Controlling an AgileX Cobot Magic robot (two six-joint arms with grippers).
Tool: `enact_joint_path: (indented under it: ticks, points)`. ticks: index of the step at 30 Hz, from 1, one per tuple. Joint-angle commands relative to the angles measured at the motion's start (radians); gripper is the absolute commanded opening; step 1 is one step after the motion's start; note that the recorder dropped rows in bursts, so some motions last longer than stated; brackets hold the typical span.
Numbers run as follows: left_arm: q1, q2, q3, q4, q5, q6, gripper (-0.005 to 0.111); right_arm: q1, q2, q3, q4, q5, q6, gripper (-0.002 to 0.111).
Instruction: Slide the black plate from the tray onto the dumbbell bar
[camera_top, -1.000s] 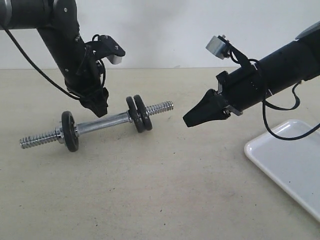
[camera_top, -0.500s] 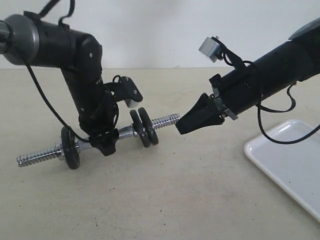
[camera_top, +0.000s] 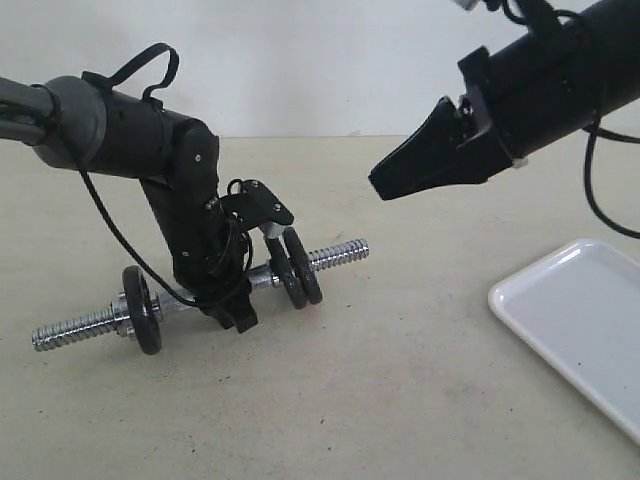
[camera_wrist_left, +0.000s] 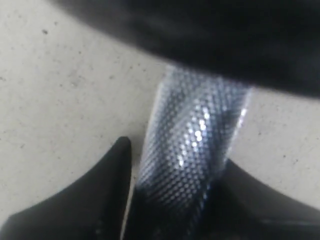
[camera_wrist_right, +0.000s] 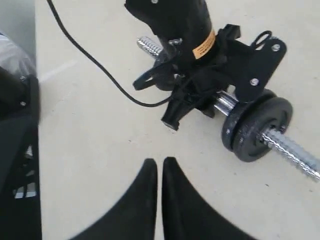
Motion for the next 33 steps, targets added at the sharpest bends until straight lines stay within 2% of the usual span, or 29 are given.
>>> enact_joint_path:
  ticks: [1,3,8,10,13,18,23,33]
  points:
    - [-0.002,0.003,0.006,-0.086,-0.016,-0.099,0.004,0.002,-0.103,0.005,-0.231,-0.120,0.195,0.000]
    - [-0.002,0.003,0.006,-0.112,-0.007,-0.163,0.004,0.002,-0.128,0.005,-0.353,-0.164,0.311,0.000]
    - [-0.002,0.003,0.006,-0.122,0.003,-0.456,0.004,0.002,-0.135,0.005,-0.682,-0.186,0.628,0.000]
    - [-0.002,0.003,0.006,-0.192,-0.011,-0.486,0.004,0.002,-0.135,0.005,-0.803,-0.182,0.766,0.000]
    - [-0.002,0.003,0.006,-0.387,-0.077,-0.505,0.004,0.002,-0.133,0.005,-0.972,-0.140,0.966,0.000]
    - [-0.002,0.003,0.006,-0.520,-0.137,-0.508,0.004,0.002,-0.118,0.005,-1.022,-0.099,1.019,0.000]
    - [-0.002,0.003,0.006,-0.523,-0.167,-0.508,0.004,0.002,-0.094,0.023,-1.022,-0.121,1.038,0.000]
    - [-0.002,0.003,0.006,-0.511,-0.228,-0.508,0.004,0.002,0.037,0.165,-1.019,-0.320,1.040,0.000]
